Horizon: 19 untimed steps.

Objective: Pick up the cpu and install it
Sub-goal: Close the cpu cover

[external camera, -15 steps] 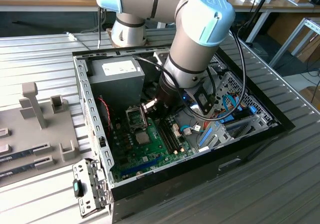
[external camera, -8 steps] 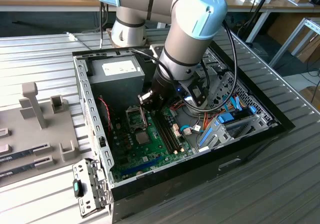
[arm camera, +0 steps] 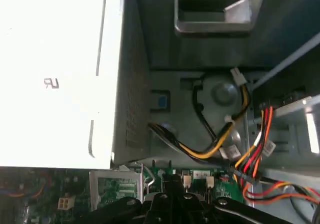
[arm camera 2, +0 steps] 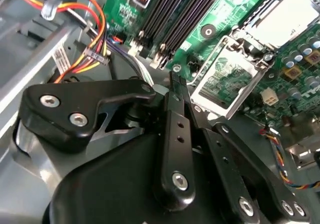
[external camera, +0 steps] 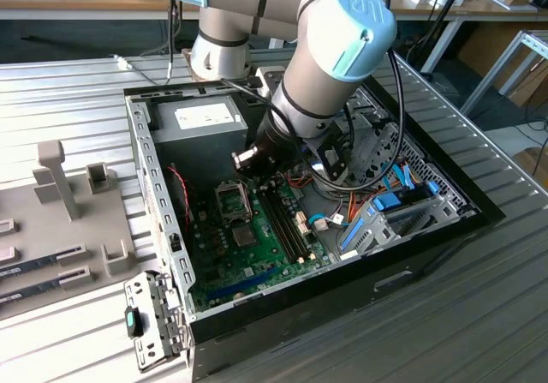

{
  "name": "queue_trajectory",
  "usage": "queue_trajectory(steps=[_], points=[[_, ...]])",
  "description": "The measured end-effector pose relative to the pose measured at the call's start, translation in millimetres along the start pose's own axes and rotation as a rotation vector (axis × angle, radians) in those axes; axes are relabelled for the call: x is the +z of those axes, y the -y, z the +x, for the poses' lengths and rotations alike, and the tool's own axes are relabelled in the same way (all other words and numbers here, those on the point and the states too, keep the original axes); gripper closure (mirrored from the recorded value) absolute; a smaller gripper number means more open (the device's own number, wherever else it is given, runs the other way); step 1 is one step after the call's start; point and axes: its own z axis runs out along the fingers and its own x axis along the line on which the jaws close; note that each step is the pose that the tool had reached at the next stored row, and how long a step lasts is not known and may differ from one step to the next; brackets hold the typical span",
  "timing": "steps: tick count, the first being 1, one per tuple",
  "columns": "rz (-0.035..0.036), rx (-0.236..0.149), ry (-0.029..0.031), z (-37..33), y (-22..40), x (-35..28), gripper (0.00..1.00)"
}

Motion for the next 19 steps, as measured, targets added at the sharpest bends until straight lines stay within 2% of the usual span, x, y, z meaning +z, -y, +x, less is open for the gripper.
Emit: queue_trajectory(steps=[3, 7, 8, 10, 13, 14, 15, 17, 19], points=[[-0.0017, -0.042, -0.0101, -0.3, 0.5, 2.8, 0.89], [-0.0012, -0.077, -0.0185, -2.5, 0.5, 8.7, 0.89], [-0.0022, -0.082, -0.0198, -3.2, 0.5, 9.4, 0.89], [-0.0086, -0.100, -0.0240, -4.5, 0.6, 10.4, 0.89], [-0.0344, -0.127, -0.0292, -6.6, 0.7, 11.1, 0.89], [-0.0457, -0.140, -0.0317, -7.0, 0.8, 11.3, 0.89], [-0.0518, -0.151, -0.0342, -7.1, 0.8, 11.5, 0.89], [-0.0637, -0.197, -0.0455, -7.2, 1.1, 12.7, 0.89], [-0.0707, -0.240, -0.0564, -7.2, 1.4, 13.7, 0.89]])
